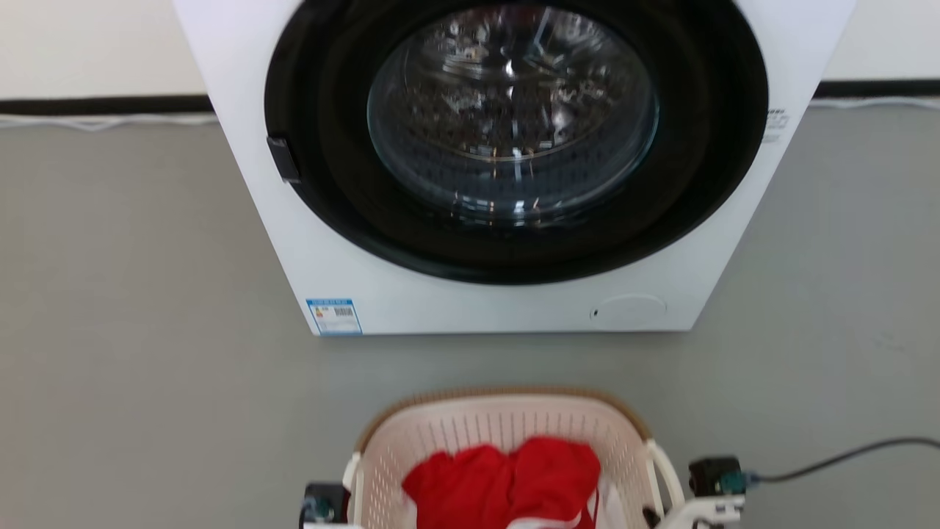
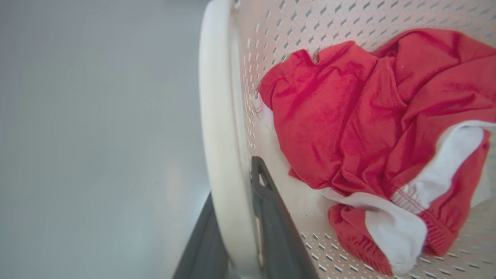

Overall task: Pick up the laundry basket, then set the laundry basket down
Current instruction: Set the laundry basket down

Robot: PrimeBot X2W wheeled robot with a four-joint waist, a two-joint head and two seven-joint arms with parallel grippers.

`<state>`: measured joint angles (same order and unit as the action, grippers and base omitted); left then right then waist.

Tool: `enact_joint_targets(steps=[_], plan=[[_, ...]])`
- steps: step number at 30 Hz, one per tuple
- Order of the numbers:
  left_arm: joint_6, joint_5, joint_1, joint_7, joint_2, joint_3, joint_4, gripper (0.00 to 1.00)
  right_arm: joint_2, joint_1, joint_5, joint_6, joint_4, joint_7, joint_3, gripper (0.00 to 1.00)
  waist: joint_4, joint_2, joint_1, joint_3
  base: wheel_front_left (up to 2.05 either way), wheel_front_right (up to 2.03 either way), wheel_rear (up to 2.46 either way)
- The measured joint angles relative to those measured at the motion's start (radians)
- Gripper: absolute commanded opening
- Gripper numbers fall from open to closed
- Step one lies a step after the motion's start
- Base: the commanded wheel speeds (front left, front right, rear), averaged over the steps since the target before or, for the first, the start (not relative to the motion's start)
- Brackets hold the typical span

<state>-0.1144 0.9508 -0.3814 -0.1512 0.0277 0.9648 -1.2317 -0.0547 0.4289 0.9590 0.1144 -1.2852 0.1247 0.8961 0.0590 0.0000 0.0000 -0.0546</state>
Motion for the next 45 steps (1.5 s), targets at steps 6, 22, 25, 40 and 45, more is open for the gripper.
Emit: enact_joint_targets(steps=[6,22,25,40,45], plan=[[-0.002,0.010,-0.083,-0.017,0.000,-0.013,-0.004,0.00,-0.001,0.095,0.001,0.000,-0.011,0.013,0.006,0.00,0.001,0.0000,0.0001,-0.069,0.00,0.00,0.00],[-0.009,-0.010,-0.436,-0.071,0.003,-0.026,-0.027,0.00,-0.013,0.440,-0.187,0.000,-0.021,0.052,-0.151,0.00,0.012,0.0000,0.0000,-0.437,0.00,0.00,0.00],[-0.009,-0.011,-0.484,-0.081,0.002,-0.026,-0.029,0.00,-0.016,0.481,-0.258,0.000,-0.021,0.051,-0.216,0.00,0.015,0.0000,0.0000,-0.514,0.00,0.00,0.00],[-0.013,-0.026,-0.601,-0.097,-0.005,-0.031,-0.033,0.00,-0.017,0.566,-0.521,0.001,-0.019,0.062,-0.475,0.00,0.038,0.0000,0.0000,-0.762,0.00,0.00,0.00],[-0.030,-0.040,-0.640,-0.097,-0.006,-0.051,-0.021,0.00,-0.018,0.591,-0.575,0.001,-0.018,0.079,-0.530,0.00,0.041,0.0000,0.0001,-0.809,0.00,0.00,0.00]])
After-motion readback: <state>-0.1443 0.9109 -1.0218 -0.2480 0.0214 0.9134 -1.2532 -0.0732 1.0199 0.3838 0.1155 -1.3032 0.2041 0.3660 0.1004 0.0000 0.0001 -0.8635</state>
